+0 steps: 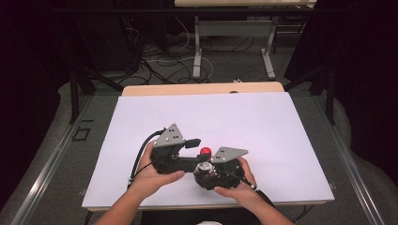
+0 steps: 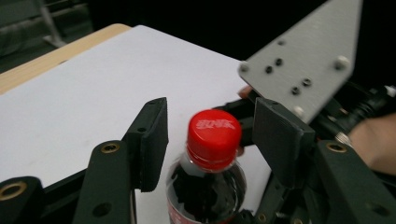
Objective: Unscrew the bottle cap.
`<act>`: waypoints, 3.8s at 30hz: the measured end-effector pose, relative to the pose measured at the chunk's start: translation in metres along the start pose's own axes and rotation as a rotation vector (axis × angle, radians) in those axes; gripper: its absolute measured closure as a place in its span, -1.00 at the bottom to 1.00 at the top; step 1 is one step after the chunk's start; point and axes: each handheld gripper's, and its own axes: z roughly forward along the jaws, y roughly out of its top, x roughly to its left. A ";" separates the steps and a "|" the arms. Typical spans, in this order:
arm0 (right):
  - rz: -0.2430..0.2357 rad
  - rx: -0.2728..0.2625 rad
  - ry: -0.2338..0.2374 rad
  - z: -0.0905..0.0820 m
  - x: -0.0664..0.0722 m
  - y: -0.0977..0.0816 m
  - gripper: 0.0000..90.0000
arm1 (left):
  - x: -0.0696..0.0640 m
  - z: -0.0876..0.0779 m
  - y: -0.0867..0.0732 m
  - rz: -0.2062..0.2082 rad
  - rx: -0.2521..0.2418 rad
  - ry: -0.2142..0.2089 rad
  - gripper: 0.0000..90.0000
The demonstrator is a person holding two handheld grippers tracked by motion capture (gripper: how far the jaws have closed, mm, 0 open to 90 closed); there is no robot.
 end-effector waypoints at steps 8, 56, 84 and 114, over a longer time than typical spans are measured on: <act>-0.026 -0.001 0.037 -0.001 0.002 0.001 -0.34 | 0.020 0.004 -0.002 0.051 0.006 -0.191 0.11; -0.037 -0.017 0.053 -0.002 0.005 0.002 -0.34 | 0.022 0.005 -0.005 0.048 0.001 -0.204 0.35; -0.014 -0.013 0.039 -0.001 0.004 0.002 -0.34 | 0.020 0.004 -0.009 0.006 -0.003 -0.168 0.28; -0.004 -0.012 0.025 0.000 0.006 0.002 -0.34 | 0.003 0.007 -0.010 0.029 -0.023 -0.027 0.36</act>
